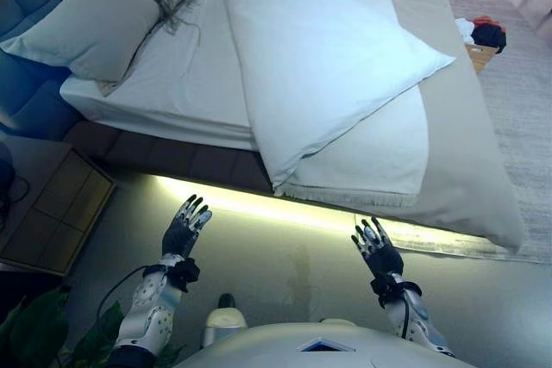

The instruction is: Make the bed neatly

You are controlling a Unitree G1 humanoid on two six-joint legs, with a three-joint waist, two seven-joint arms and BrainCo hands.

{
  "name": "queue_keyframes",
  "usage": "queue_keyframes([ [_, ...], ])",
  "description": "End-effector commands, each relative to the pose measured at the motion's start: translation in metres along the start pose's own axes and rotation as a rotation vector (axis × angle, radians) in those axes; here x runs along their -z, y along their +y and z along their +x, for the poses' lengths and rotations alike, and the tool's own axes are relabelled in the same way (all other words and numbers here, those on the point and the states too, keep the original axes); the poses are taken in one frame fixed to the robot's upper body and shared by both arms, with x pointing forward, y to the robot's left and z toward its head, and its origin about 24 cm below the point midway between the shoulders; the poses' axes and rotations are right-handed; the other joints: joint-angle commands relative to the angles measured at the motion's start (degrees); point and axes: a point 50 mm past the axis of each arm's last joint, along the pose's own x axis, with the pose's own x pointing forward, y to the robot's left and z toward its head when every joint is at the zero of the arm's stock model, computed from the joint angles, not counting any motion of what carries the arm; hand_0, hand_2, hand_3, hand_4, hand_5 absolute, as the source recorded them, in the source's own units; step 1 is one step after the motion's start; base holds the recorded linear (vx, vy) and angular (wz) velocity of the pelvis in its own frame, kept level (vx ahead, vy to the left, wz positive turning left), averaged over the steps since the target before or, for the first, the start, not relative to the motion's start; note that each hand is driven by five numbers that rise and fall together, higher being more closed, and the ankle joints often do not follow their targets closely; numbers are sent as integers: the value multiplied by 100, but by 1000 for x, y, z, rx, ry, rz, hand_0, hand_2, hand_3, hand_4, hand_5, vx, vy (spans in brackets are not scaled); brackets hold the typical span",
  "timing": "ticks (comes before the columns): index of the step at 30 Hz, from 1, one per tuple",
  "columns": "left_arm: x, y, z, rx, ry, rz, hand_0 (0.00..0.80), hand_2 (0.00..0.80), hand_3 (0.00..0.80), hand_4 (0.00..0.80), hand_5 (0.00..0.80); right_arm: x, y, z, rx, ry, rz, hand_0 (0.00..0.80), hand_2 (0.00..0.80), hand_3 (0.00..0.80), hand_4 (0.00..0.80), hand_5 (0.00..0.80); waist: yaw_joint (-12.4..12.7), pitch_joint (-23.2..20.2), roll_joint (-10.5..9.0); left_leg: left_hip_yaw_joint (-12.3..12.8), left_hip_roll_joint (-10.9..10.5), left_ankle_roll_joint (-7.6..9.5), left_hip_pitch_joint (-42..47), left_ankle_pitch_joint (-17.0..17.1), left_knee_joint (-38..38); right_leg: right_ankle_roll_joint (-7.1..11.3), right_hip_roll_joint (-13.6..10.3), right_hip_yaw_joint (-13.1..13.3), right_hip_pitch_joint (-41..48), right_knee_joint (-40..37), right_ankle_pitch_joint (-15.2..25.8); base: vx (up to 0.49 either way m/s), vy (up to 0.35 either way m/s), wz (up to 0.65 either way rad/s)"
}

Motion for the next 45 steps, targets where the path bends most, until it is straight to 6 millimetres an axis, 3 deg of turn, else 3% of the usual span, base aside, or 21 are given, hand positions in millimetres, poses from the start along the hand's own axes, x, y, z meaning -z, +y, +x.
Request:
queue_keyframes([
  [1,-31,5,5,5,-143,66,0,0,0,0,0,-25,29,12,-125,-105,-20,0,0,0,0,0,17,25,11,413,-140,326,380,-517,71,-276,266,83,-556,83,485,0,0,0],
  [19,-31,11,2,-15,-151,62,0,0,0,0,0,-19,25,10,-128,-64,-34,0,0,0,0,0,-54,-50,25,470,-76,301,380,-477,90,-306,301,156,-585,49,517,0,0,0],
  [22,-30,12,1,-12,-151,54,0,0,0,0,0,-19,25,10,-133,-50,-43,0,0,0,0,0,-46,-43,-1,326,-166,328,314,-595,303,-326,327,312,-616,67,509,8,1,-2],
  [24,-27,13,-4,-20,-156,29,0,0,0,0,0,-18,25,10,-144,-32,-68,0,0,0,0,0,42,12,-25,43,-319,358,127,-721,656,-346,330,459,-647,102,538,36,37,-12],
  [26,-25,13,-6,-27,-151,27,0,0,0,0,0,-20,24,10,-145,-37,-65,0,0,0,0,0,66,45,-21,59,-337,387,117,-715,650,-343,322,465,-643,91,561,9,69,-18],
  [30,-27,11,0,3,-134,45,0,0,0,0,0,-21,21,10,-134,-51,-17,0,0,0,0,0,-41,42,13,239,-306,448,214,-680,505,-275,194,441,-673,242,534,15,122,-8],
  [35,-29,15,1,-14,-127,50,0,0,0,0,0,-16,27,9,-144,-51,-7,0,0,0,0,0,-73,65,42,277,-472,601,247,-773,538,-117,-89,458,-791,546,509,25,163,1],
  [38,-35,14,6,-9,-155,49,0,0,0,0,0,-18,29,13,-144,-70,-8,0,0,0,0,0,-58,165,69,244,-590,764,121,-915,823,-99,-337,539,-946,1068,484,-21,197,-2],
  [41,-41,10,13,4,-158,59,0,0,0,0,0,-22,31,14,-127,-114,11,0,0,0,0,0,-109,313,197,94,-848,1116,-22,-1033,1039,-206,-657,865,-1653,2836,1097,-35,294,3],
  [43,-41,8,17,16,-146,78,0,0,0,0,0,-25,26,11,-100,-136,35,0,0,0,0,0,-190,464,332,65,-935,1210,-10,-1093,1174,-325,-620,1075,-2231,4079,1259,7,319,32],
  [45,-45,10,18,15,-148,76,0,0,0,0,0,-23,22,7,-101,-132,35,0,0,0,0,0,-250,548,340,48,-1023,1211,41,-1169,1285,-279,-590,1015,-2542,4264,1505,89,182,39],
])
